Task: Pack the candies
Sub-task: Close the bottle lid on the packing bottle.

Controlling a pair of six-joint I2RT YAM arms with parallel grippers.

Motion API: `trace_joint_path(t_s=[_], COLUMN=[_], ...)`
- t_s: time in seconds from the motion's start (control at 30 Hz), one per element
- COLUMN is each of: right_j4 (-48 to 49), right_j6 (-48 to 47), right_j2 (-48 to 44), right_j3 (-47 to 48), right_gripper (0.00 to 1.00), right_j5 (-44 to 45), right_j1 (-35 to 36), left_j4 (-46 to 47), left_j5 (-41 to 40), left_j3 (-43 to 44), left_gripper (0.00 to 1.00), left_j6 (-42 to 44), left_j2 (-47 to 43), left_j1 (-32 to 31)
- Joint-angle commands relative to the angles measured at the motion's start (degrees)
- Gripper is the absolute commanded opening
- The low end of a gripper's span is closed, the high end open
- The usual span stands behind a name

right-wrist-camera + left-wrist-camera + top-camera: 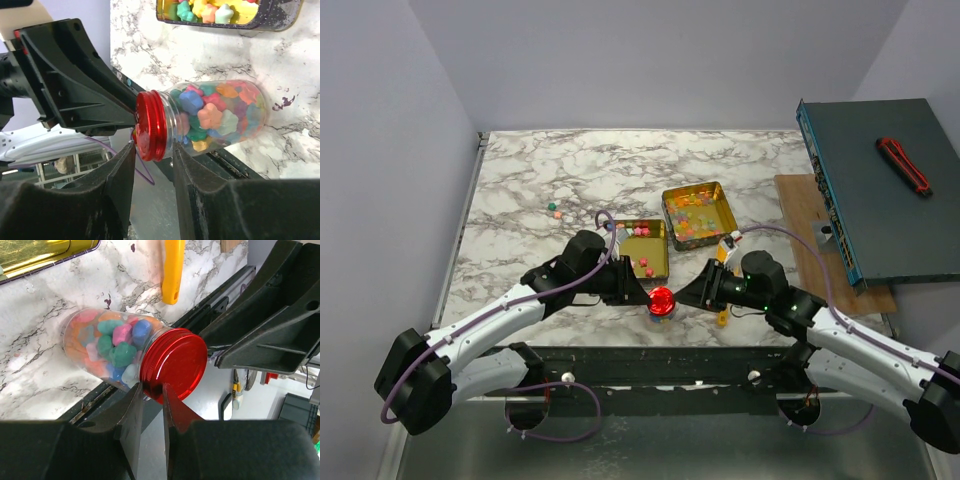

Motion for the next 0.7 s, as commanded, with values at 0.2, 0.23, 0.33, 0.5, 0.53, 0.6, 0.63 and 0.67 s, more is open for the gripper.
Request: trace_joint_path(t_s=[0.2,0.23,0.33,0.5,0.53,0.6,0.63,0.67], right_j4=[-1.8,-2.1,-4.0,-6.4,-6.8,-7.2,-7.5,-7.8], right_j6=[-2.9,-3.0,-3.9,-4.9,-5.1,-5.4,-5.5,-5.6], right_j2=[2.8,3.0,3.6,3.8,3.7,3.6,3.6,3.8], right_j3=[-0.1,-0.2,-0.4,-0.6,-0.7,-0.8,-0.9,-1.0], right_gripper=[0.4,0.4,0.4,0.35,0.35,0.35,0.34,0.34], right_j5=[0.9,1.2,2.1,2.7,2.8,2.9,3.2,3.5], right_j1=[0.1,0.1,0.1,0.1,0.1,0.1,0.1,0.1], left_j4=[-1.7,-1.8,-2.1,-2.7,-2.9,-2.9,-3.0,-3.1], left_j5=[-0.4,-0.4,-0.6,-0.8,-0.9,-1.1,-1.1,-1.2], left_j3=[2.5,2.7,2.9,3.1,3.1,3.0,3.1,2.9], left_gripper=[0.23,0.23,0.26,0.3,0.32,0.35,0.36,0.38], left_j6=[1.6,1.7,1.8,2.0,2.0,2.0,2.1,2.1], left_j2=[0.2,0.2,0.1,0.1,0.1,0.1,0.2,0.2], left_j1=[-0.3,-0.3,-0.3,-0.3,-0.3,-0.3,-0.3,-0.3])
